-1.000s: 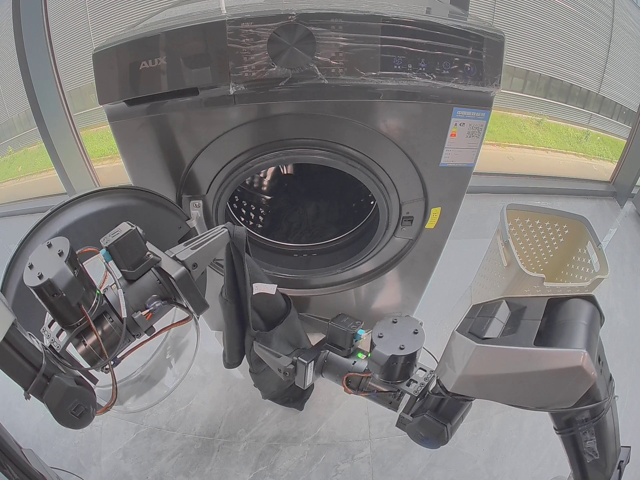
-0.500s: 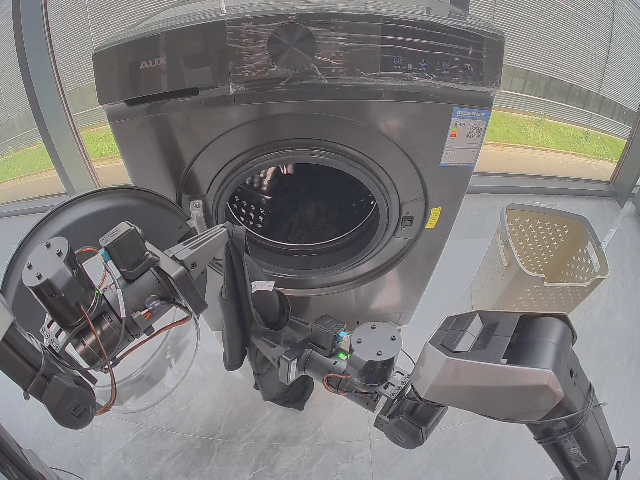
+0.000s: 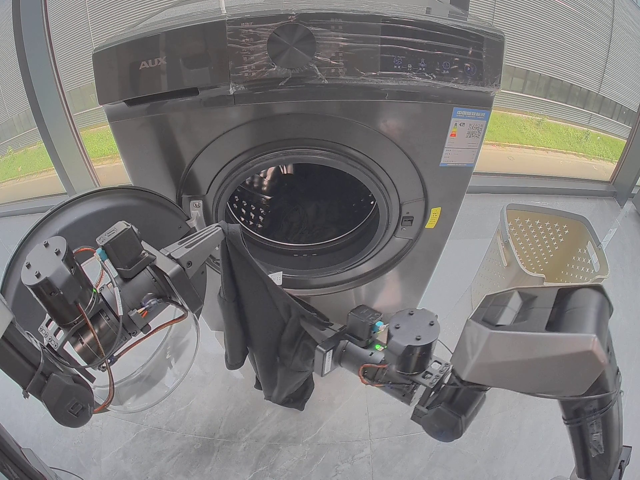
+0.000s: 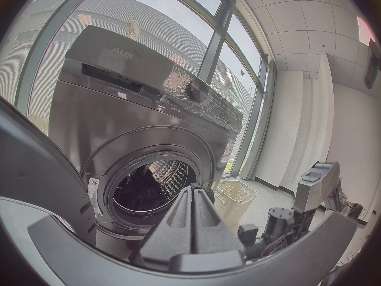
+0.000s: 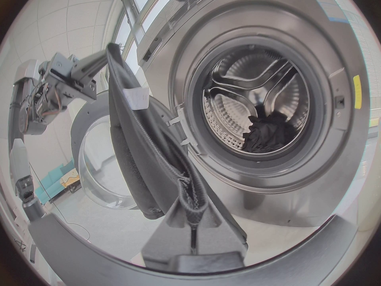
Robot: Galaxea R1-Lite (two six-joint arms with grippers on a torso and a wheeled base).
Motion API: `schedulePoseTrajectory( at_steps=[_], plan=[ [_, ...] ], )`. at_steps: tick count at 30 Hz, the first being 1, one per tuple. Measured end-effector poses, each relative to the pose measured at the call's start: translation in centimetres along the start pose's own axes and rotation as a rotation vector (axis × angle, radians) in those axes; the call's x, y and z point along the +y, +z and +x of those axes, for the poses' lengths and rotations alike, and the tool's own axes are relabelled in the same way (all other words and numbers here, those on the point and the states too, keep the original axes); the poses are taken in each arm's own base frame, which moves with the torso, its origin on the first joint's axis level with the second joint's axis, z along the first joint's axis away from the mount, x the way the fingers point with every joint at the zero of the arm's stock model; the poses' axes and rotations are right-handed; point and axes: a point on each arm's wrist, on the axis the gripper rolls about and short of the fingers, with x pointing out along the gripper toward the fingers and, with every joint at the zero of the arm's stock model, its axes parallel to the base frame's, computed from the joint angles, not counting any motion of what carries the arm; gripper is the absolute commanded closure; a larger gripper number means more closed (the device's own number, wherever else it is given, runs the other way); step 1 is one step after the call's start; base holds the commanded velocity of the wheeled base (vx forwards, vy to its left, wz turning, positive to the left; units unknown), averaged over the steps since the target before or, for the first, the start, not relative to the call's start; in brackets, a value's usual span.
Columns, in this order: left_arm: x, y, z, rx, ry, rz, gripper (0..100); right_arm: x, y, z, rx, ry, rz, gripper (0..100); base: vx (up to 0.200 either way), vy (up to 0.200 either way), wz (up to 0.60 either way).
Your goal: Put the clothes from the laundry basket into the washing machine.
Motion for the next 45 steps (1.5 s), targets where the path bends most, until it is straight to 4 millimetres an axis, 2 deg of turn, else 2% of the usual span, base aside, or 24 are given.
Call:
schedulePoseTrajectory(
  at_steps=[6,16,21,25,32,40,45],
  plan=[
    [0.2,0.0,-0.1,0.0,0.01,0.001,100,-2.2,2.9,-3.3,0.003,-0.074,-0.022,100,0.0,0.0,0.0],
    [0.3,-0.1,-0.2,0.006,0.015,0.0,100,-5.0,7.9,-6.8,-0.086,-0.176,-0.052,100,0.0,0.0,0.0],
    [0.2,-0.3,-0.5,0.018,0.015,-0.003,100,-5.1,9.6,-7.8,-0.133,-0.189,-0.046,100,0.0,0.0,0.0],
    [0.1,-0.5,-0.6,0.028,0.013,-0.006,100,-4.5,10.2,-8.4,-0.147,-0.194,-0.038,100,0.0,0.0,0.0],
    [-0.3,-1.1,-0.9,0.054,0.001,-0.012,100,-2.5,11.3,-8.5,-0.192,-0.174,-0.017,100,0.0,0.0,0.0],
    [-0.5,-2.0,-1.2,0.098,-0.01,-0.02,100,-2.2,13.5,-7.2,-0.287,-0.167,-0.022,100,0.0,0.0,0.0],
    [-0.3,-3.7,-1.0,0.167,-0.01,0.034,100,-2.3,14.7,-5.8,-0.325,-0.163,-0.026,100,0.0,0.0,0.0]
  ],
)
